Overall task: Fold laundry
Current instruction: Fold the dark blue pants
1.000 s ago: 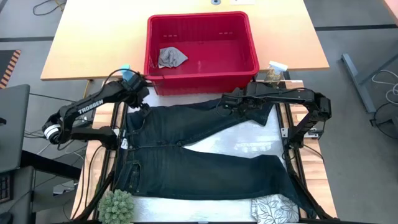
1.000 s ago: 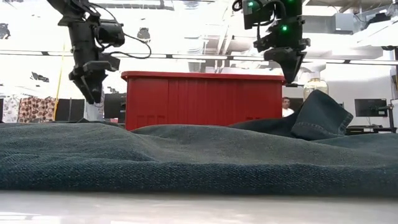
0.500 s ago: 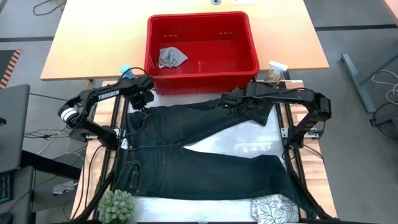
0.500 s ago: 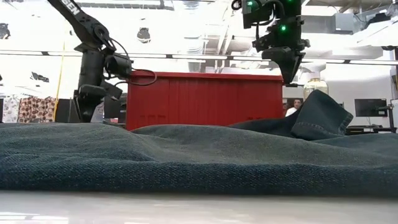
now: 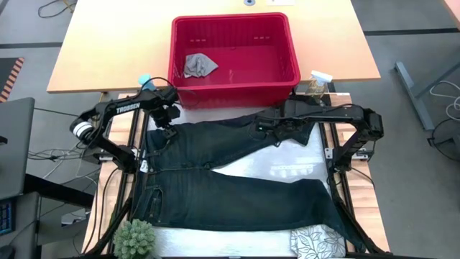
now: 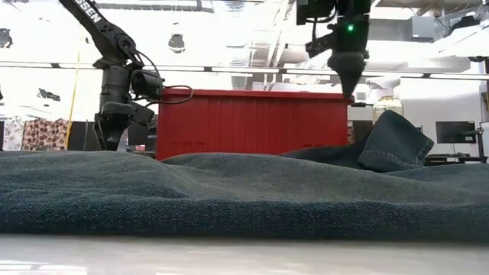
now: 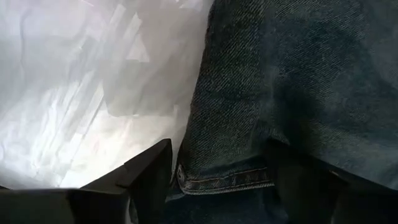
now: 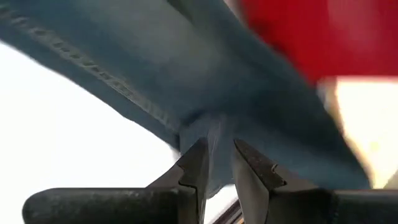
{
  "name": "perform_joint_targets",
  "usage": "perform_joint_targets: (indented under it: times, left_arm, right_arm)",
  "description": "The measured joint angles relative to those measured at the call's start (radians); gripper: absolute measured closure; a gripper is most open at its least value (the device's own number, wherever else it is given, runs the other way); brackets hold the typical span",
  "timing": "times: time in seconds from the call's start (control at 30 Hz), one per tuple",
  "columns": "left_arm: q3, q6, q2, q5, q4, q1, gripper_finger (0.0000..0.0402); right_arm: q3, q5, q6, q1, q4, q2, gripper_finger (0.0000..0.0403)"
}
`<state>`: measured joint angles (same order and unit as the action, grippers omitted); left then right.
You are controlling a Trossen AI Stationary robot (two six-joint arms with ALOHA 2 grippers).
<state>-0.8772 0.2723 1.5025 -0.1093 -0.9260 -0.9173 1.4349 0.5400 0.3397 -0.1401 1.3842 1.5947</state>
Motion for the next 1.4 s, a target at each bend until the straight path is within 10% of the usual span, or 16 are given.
perform_joint_targets:
  times: [0.17, 0.53, 0.9, 1.4]
  left_arm:
    - [0.004, 0.014, 0.007, 0.005, -0.033, 0.001, 0.0186]
    - [0.004, 0.038, 0.006, 0.022, -0.044, 0.000, 0.0391]
    - [0.004, 0.027, 0.006, 0.039, -0.045, 0.003, 0.0392]
    - [0.004, 0.006, 0.005, 0.042, -0.044, 0.004, 0.0387]
  right_arm:
    - [0.000, -0.083, -0.320, -0.001, -0.180, -0.005, 0.0312]
    - [0.001, -0.249, -0.802, -0.197, -0.416, 0.022, 0.0316]
    - [0.000, -0.248, -1.143, -0.280, -0.407, 0.216, 0.0264]
    - [0.000, -0.163, -1.183, -0.334, -0.437, 0.257, 0.0192]
